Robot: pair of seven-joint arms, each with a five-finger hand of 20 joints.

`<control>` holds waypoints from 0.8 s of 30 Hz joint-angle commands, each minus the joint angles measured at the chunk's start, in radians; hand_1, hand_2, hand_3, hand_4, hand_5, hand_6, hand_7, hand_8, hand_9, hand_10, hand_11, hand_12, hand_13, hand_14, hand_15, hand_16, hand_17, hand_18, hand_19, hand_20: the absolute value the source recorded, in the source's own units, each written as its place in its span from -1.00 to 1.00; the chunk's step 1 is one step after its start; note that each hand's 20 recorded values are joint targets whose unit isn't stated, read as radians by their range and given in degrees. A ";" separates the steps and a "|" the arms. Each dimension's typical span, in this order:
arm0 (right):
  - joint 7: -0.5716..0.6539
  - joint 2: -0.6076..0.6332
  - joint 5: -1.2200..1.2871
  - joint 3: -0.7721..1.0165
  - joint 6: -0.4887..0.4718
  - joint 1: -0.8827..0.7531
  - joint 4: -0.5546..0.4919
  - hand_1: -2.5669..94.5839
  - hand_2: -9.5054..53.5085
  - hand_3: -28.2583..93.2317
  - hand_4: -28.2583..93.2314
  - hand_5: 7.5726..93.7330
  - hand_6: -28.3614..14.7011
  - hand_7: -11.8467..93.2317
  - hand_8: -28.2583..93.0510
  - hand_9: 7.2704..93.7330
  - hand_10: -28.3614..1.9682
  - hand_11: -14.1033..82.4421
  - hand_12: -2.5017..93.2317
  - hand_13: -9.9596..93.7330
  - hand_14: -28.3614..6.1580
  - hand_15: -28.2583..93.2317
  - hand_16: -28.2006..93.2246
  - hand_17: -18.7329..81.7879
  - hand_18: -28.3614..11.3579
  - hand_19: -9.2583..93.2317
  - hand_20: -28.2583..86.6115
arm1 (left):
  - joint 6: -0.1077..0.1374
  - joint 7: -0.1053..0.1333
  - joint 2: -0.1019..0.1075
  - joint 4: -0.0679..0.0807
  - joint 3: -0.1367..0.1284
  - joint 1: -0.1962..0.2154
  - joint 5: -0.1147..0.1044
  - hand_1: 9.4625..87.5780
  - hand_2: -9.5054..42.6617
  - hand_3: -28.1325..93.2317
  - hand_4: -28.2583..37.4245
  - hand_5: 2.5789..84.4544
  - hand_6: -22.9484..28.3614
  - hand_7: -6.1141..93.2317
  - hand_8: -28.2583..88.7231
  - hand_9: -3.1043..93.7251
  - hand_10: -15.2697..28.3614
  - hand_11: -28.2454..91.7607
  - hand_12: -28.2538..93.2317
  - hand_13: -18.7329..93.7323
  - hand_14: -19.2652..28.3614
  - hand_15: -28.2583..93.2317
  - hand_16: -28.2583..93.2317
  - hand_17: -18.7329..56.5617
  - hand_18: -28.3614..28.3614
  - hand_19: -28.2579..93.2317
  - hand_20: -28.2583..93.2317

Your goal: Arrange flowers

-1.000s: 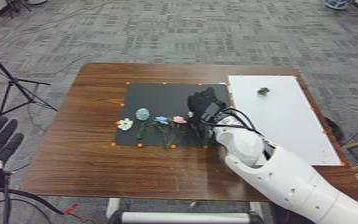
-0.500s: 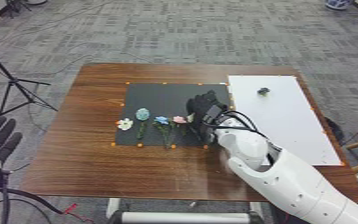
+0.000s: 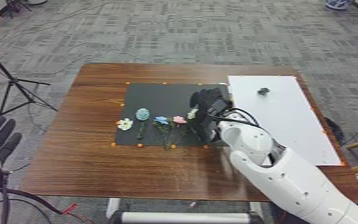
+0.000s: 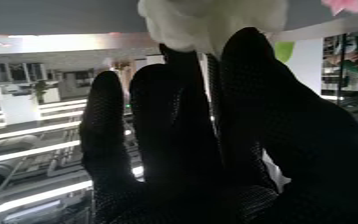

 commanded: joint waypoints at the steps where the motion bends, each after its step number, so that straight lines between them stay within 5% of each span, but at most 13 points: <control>1: -0.005 -0.008 -0.016 0.034 -0.086 -0.010 -0.044 0.14 -1.00 0.72 -1.00 0.33 0.36 -0.34 -0.77 0.26 0.06 -0.29 -0.55 0.32 0.12 0.58 0.17 -0.16 -0.71 0.58 0.22 | 0.011 0.007 -0.010 -0.008 0.000 0.005 -0.004 -0.65 0.16 0.57 -1.00 -0.10 0.23 -0.60 -0.65 -0.22 0.35 -0.18 -0.32 -0.23 0.37 -0.04 -0.58 -0.59 0.37 -0.22 -0.32; 12: 0.002 0.008 0.058 0.079 -0.178 -0.029 -0.117 0.06 -1.00 0.78 -1.00 0.18 0.30 -0.38 -0.76 0.09 -0.09 -0.37 -0.57 0.26 -0.01 0.63 0.08 -0.20 -0.75 0.56 0.21 | 0.014 0.026 -0.006 -0.010 0.002 0.014 -0.019 -0.65 0.16 0.57 -1.00 -0.10 0.24 -0.59 -0.65 -0.22 0.35 -0.18 -0.32 -0.23 0.37 -0.04 -0.58 -0.59 0.37 -0.22 -0.33; 24: 0.069 0.092 0.103 0.329 -0.197 -0.286 -0.332 -0.02 -1.00 0.75 -1.00 0.07 0.14 -0.45 -0.72 0.04 -0.22 -0.36 -0.56 0.24 -0.15 0.71 -0.07 -0.20 -0.80 0.57 0.22 | 0.014 0.032 -0.005 -0.013 -0.005 0.020 -0.017 -0.65 0.15 0.57 -1.00 -0.10 0.24 -0.59 -0.65 -0.22 0.36 -0.18 -0.32 -0.23 0.37 -0.04 -0.58 -0.59 0.37 -0.22 -0.33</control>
